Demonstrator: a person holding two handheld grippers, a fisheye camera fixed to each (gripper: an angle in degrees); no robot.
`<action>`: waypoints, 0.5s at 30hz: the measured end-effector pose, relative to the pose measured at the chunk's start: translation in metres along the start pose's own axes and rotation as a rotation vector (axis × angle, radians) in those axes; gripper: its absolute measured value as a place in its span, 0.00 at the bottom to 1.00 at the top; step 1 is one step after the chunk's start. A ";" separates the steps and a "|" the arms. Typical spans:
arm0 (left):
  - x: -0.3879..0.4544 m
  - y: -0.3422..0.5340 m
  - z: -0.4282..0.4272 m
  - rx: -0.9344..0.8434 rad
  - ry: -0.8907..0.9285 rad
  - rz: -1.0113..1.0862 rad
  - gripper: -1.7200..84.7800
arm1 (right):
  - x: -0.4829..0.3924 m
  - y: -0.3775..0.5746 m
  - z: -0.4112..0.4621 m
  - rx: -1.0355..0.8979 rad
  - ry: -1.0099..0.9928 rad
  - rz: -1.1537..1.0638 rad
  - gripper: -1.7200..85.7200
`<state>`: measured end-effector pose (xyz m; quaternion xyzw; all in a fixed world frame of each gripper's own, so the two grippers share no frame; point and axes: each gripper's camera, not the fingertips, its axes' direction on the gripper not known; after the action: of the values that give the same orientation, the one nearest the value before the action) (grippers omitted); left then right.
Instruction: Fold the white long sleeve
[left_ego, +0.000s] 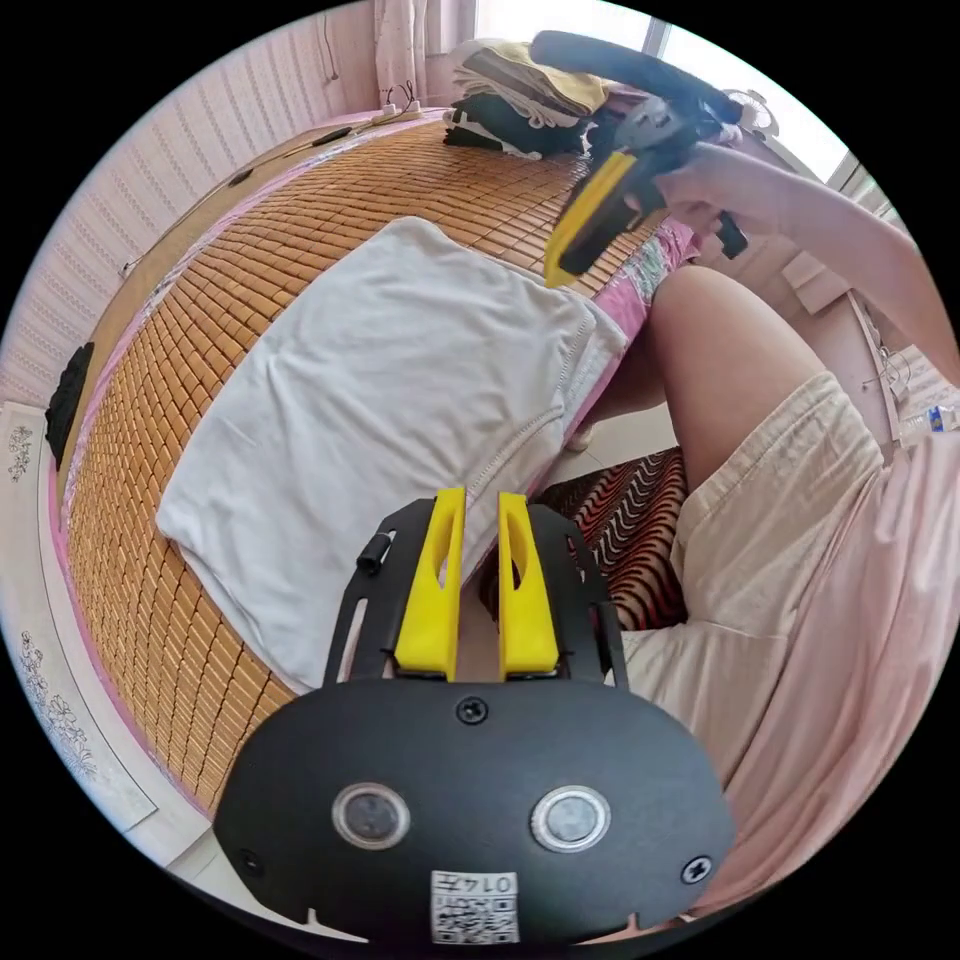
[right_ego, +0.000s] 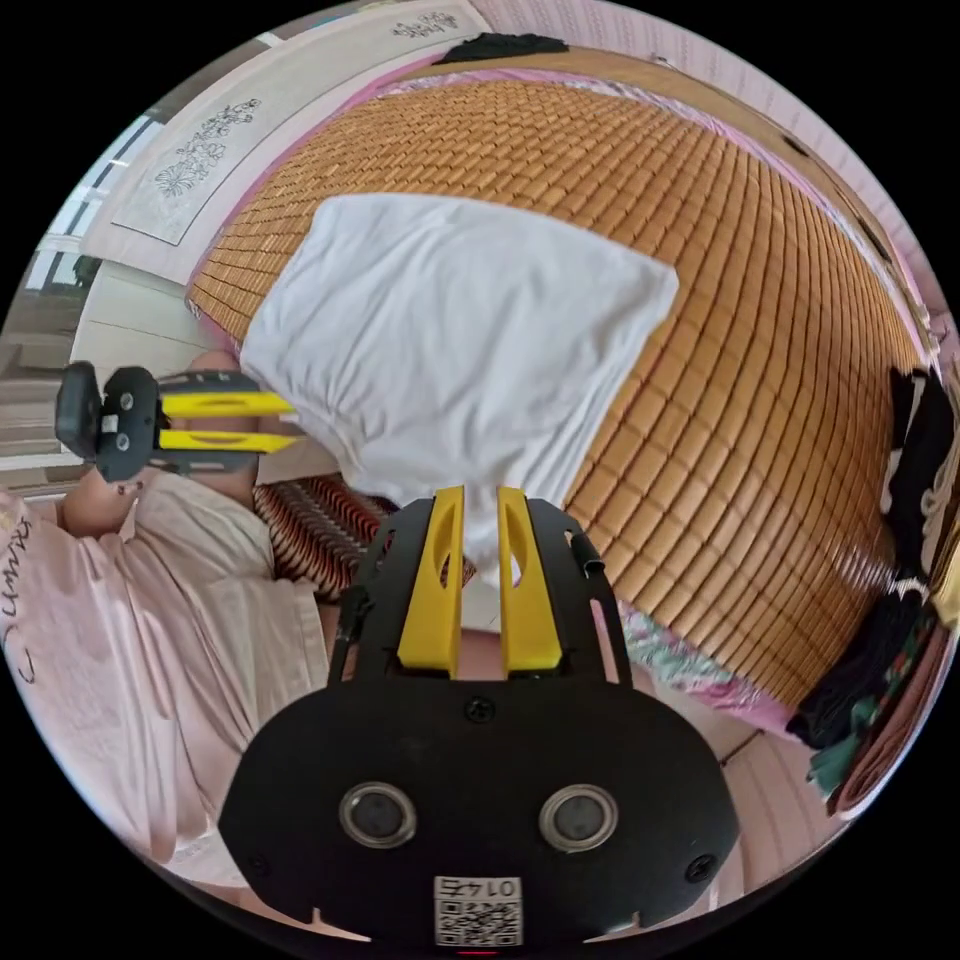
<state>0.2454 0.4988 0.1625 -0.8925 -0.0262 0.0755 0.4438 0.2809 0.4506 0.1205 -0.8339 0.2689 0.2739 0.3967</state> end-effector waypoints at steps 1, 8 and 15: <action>0.002 0.000 -0.003 0.006 -0.005 -0.002 0.11 | 0.005 0.011 0.003 -0.020 -0.008 0.014 0.11; 0.020 -0.012 -0.017 0.087 0.025 0.006 0.16 | 0.025 0.036 0.019 -0.099 0.022 0.037 0.15; 0.039 -0.035 -0.005 0.133 0.043 0.078 0.17 | 0.058 0.056 0.032 -0.147 0.139 0.054 0.06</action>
<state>0.2850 0.5202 0.1893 -0.8628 0.0231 0.0752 0.4993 0.2769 0.4331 0.0355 -0.8701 0.2974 0.2449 0.3075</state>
